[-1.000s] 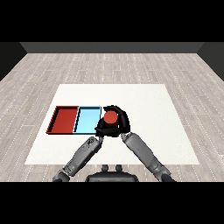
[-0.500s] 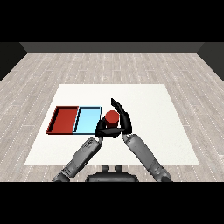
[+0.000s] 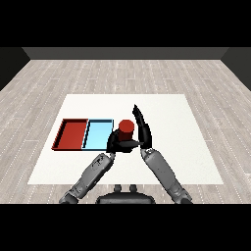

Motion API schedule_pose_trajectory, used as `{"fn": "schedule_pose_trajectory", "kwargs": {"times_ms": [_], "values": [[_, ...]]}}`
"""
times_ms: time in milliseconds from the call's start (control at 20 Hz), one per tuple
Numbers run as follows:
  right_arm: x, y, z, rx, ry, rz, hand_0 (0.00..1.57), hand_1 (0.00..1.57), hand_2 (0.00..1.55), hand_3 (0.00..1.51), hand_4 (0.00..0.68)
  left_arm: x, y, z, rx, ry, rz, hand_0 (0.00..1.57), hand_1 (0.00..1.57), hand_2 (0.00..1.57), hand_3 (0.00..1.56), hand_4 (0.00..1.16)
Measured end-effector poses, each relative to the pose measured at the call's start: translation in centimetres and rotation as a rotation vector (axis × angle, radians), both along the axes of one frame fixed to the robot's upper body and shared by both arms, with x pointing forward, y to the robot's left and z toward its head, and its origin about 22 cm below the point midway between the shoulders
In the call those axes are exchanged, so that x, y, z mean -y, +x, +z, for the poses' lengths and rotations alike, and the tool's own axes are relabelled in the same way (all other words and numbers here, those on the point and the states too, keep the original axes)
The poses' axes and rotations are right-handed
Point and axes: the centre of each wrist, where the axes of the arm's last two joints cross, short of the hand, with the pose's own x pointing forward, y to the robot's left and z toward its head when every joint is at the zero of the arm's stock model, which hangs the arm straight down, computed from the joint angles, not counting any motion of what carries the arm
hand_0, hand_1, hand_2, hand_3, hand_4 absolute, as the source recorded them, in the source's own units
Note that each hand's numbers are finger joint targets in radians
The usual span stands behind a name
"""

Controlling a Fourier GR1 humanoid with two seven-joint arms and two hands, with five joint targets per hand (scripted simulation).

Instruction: Pick the red can and put it in the red box

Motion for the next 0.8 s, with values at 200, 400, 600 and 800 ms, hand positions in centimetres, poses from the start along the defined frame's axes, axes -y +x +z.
{"fn": "schedule_pose_trajectory", "kwargs": {"times_ms": [200,400,600,800], "values": [[2.7,0.1,0.1,0.017,0.044,-0.014,0.0,0.0,0.0,0.0,0.0,-0.5,-0.3,-0.6,0.007,0.012,0.013,1.57,1.57,1.57,1.47,1.13],[5.5,-1.0,0.6,0.052,0.069,-0.037,0.0,0.0,0.0,0.0,0.0,-1.9,0.3,0.1,0.009,0.028,0.039,1.57,1.57,1.57,1.47,1.14],[8.7,-2.5,0.1,0.073,0.074,-0.078,0.0,0.0,0.0,0.0,0.0,-4.0,0.9,0.6,0.024,0.056,0.075,1.57,1.57,1.57,1.47,1.15],[11.9,-4.4,-0.5,0.062,0.064,-0.131,0.0,0.0,0.0,0.0,0.0,-6.9,2.3,1.7,0.041,0.102,0.138,1.57,1.57,1.57,1.46,1.13]]}}
